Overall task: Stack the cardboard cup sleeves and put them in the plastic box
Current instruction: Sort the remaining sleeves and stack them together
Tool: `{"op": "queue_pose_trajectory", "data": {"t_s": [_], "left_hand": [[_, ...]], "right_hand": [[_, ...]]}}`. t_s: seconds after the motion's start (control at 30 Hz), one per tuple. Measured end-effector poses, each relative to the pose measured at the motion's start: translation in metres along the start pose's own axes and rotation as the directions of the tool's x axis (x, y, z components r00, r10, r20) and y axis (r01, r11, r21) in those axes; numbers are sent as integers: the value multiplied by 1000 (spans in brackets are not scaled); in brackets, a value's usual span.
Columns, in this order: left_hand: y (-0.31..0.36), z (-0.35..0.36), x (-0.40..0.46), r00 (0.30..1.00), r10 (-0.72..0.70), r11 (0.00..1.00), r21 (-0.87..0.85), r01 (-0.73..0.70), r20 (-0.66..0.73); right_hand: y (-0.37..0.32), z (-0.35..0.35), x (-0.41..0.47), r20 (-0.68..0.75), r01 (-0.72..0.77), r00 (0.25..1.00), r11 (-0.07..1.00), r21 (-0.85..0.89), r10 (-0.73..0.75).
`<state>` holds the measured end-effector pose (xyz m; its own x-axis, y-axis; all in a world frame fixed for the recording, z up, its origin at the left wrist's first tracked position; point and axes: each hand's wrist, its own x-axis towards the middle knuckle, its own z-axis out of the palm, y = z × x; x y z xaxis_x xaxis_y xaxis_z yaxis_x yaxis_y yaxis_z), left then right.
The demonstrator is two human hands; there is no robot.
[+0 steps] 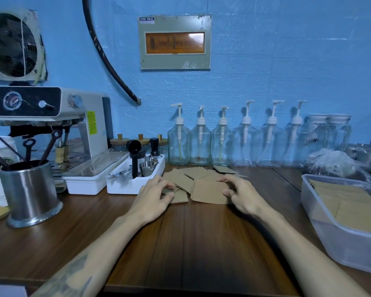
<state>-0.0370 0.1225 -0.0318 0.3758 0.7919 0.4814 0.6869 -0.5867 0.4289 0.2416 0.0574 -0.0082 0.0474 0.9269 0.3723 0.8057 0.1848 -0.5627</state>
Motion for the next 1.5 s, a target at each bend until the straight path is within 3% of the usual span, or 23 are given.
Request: {"op": "queue_pose_trajectory", "data": {"t_s": [0.13,0.3,0.43,0.7,1.5], "left_hand": [[9,1,23,999,43,999,30,-44,33],[20,16,60,965,46,948,293,-124,260],[15,31,73,937,13,939,319,-132,350],[6,25,65,953,89,952,257,-167,290],[10,5,46,988,119,990,65,-126,94]], "right_hand": [[8,-7,1,-19,-51,999,998,-20,51],[18,-12,3,-51,-76,996,996,-46,73],[26,-14,5,-45,-84,996,995,-56,82],[26,-10,10,-49,-56,997,996,-75,53],[28,-11,11,-66,-97,993,995,-24,95]]}}
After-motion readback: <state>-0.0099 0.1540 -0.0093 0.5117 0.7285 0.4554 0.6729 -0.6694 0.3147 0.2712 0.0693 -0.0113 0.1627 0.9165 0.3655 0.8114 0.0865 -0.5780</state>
